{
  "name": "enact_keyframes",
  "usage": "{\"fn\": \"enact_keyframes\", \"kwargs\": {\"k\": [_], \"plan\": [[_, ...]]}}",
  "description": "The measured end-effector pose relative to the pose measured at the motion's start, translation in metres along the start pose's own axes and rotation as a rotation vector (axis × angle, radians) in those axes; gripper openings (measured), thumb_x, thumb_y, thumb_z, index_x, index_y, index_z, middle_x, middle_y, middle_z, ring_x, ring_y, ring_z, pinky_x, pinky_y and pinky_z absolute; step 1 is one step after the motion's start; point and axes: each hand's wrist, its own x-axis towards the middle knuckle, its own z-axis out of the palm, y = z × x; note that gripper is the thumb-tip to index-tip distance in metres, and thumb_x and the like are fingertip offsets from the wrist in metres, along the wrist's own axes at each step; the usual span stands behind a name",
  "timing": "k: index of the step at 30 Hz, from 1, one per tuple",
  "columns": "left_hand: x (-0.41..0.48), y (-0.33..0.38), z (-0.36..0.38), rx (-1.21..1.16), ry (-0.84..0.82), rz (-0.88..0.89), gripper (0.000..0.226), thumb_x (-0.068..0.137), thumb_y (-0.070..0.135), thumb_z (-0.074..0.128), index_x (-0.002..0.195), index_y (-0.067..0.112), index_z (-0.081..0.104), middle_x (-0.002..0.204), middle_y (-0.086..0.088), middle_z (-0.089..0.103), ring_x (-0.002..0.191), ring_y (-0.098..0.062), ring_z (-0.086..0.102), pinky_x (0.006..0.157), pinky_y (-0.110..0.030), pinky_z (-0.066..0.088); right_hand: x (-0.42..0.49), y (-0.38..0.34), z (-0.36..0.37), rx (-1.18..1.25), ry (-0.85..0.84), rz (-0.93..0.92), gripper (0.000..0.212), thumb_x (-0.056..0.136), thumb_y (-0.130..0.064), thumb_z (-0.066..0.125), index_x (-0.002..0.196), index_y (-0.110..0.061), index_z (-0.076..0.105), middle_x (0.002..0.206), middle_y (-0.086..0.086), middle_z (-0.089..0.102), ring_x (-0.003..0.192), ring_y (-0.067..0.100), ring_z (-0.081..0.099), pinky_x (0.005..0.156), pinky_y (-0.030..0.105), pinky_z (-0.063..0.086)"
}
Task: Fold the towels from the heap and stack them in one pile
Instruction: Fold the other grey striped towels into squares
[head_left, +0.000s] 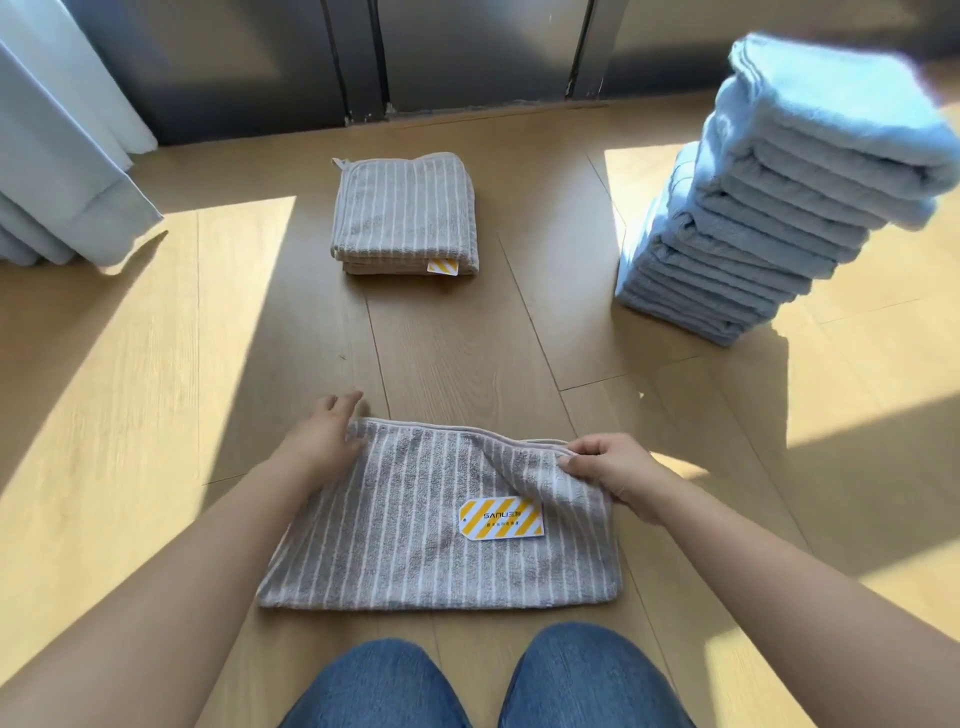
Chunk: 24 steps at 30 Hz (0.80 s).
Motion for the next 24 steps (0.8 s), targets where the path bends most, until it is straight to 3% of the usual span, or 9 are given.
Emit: {"fn": "enact_keyframes", "kwargs": {"k": [3,6,8,10,13,15,18,22,24], "plan": [[-0.002,0.005,0.001,0.14,-0.031,0.027,0.036,0.09,0.027,0.049,0.125,0.018,0.048,0.123,-0.011,0.055,0.107,-0.03,0.055,0.083,-0.034,0.044,0.003,0.005,0.001,-0.205,-0.034,0.039,0.017,0.088,-0.006,0.057,0.072,-0.012,0.056,0.06,0.001,0.051,0.045,0.008,0.048,0.037,0.012,0.038],[-0.006,0.006,-0.003,0.19,-0.027,0.08,0.017,0.085,0.026,0.054,0.098,0.017,0.059,0.096,-0.007,0.064,0.096,-0.027,0.055,0.073,-0.03,0.038,0.012,0.01,0.005,-0.476,0.004,0.002,0.023,0.089,-0.011,0.057,0.067,-0.012,0.051,0.059,0.0,0.047,0.05,0.009,0.042,0.042,0.014,0.034],[-0.009,0.002,-0.009,-0.012,-0.056,0.076,0.015,0.086,0.027,0.057,0.076,0.016,0.056,0.072,-0.002,0.056,0.076,-0.024,0.052,0.063,-0.029,0.035,0.017,0.011,0.008,-0.693,0.066,-0.053,0.017,0.089,-0.015,0.054,0.074,-0.007,0.056,0.072,0.002,0.048,0.064,0.014,0.048,0.055,0.021,0.037],[-0.014,-0.005,-0.018,-0.296,-0.082,0.034,0.021,0.088,0.024,0.057,0.071,0.012,0.055,0.061,-0.002,0.048,0.057,-0.017,0.045,0.052,-0.026,0.031,0.02,0.011,0.009,-0.907,0.154,-0.179,0.018,0.089,-0.017,0.051,0.09,-0.004,0.063,0.098,0.005,0.047,0.096,0.021,0.047,0.076,0.026,0.037],[-0.02,-0.021,-0.029,-0.317,-0.131,-0.023,0.019,0.09,0.015,0.054,0.071,0.008,0.057,0.058,-0.002,0.049,0.048,-0.013,0.043,0.043,-0.021,0.034,0.022,0.004,0.009,-1.053,0.125,-0.289,0.021,0.089,-0.022,0.049,0.097,-0.009,0.065,0.127,0.002,0.045,0.12,0.02,0.037,0.097,0.031,0.032],[-0.023,-0.034,-0.029,-0.149,-0.188,-0.052,0.019,0.089,0.011,0.052,0.07,0.009,0.057,0.062,-0.003,0.054,0.051,-0.011,0.047,0.044,-0.017,0.036,0.025,-0.001,0.011,-1.074,0.078,-0.304,0.02,0.089,-0.021,0.049,0.095,-0.01,0.066,0.127,0.002,0.046,0.119,0.022,0.039,0.1,0.033,0.031],[-0.021,-0.047,-0.02,0.102,-0.186,-0.03,0.016,0.087,0.016,0.055,0.072,0.011,0.059,0.084,-0.006,0.055,0.064,-0.013,0.048,0.051,-0.02,0.035,0.028,-0.008,0.016,-1.087,0.043,-0.297,0.018,0.088,-0.017,0.049,0.089,-0.007,0.064,0.11,0.006,0.051,0.108,0.023,0.046,0.092,0.033,0.035],[-0.022,-0.05,-0.008,0.231,-0.118,0.015,0.017,0.088,0.025,0.056,0.093,0.013,0.066,0.122,-0.008,0.042,0.115,-0.024,0.039,0.096,-0.031,0.035,0.032,-0.017,0.019,-1.042,0.026,-0.277,0.015,0.087,-0.013,0.051,0.087,-0.005,0.064,0.091,0.003,0.043,0.087,0.019,0.045,0.074,0.027,0.037],[-0.021,-0.05,-0.008,0.224,-0.085,0.068,0.011,0.087,0.024,0.058,0.085,0.015,0.063,0.138,-0.006,0.036,0.124,-0.025,0.035,0.103,-0.033,0.032,0.034,-0.02,0.02,-0.995,0.003,-0.244,0.013,0.085,-0.01,0.053,0.076,-0.008,0.061,0.092,0.004,0.044,0.084,0.02,0.047,0.072,0.029,0.041]]}}
